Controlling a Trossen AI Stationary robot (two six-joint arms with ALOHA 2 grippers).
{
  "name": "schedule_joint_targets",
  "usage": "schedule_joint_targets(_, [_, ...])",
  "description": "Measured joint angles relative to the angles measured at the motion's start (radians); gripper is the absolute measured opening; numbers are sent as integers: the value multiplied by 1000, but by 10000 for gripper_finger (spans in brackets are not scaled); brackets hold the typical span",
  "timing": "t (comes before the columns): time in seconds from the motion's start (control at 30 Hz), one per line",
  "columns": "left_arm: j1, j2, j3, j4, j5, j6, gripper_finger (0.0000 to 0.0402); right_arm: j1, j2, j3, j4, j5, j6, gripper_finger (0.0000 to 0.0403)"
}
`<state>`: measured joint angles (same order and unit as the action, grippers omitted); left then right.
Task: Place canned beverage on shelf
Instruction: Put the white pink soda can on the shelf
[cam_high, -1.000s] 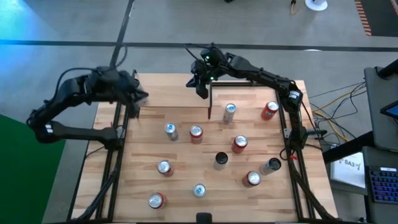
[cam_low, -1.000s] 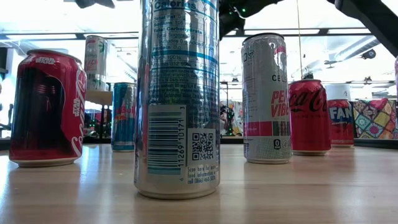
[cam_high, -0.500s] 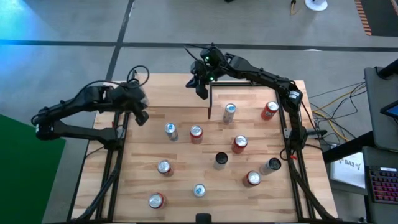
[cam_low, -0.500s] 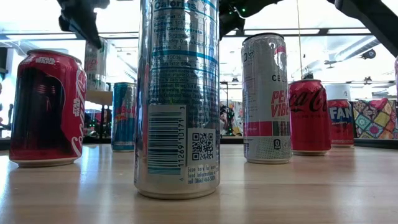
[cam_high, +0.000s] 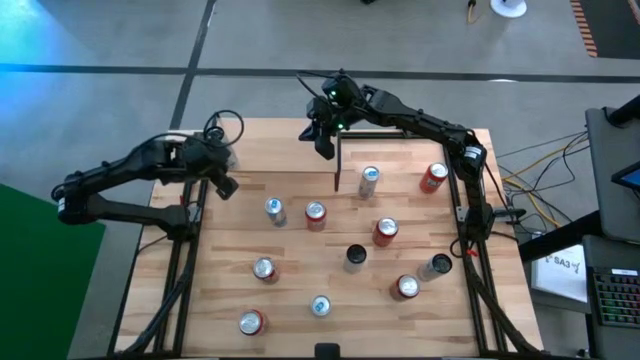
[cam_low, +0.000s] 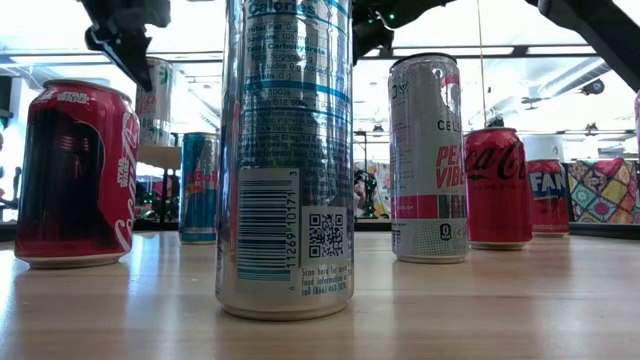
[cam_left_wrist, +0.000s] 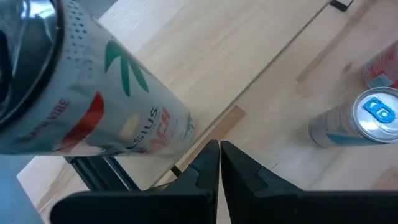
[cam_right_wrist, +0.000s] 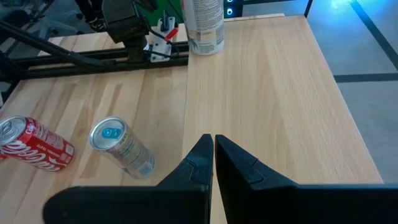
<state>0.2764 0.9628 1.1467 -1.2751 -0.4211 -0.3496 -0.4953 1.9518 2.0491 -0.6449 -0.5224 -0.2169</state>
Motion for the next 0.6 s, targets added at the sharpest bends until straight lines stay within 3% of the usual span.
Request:
schedule_joint_targets(0.17, [0,6,-1,3,-65,-12,0,0,0,0,0,0,-2,9])
schedule_joint_targets(0.6, [0,4,-2,-12,-105,-53,0,0,0,0,0,0,-3,9])
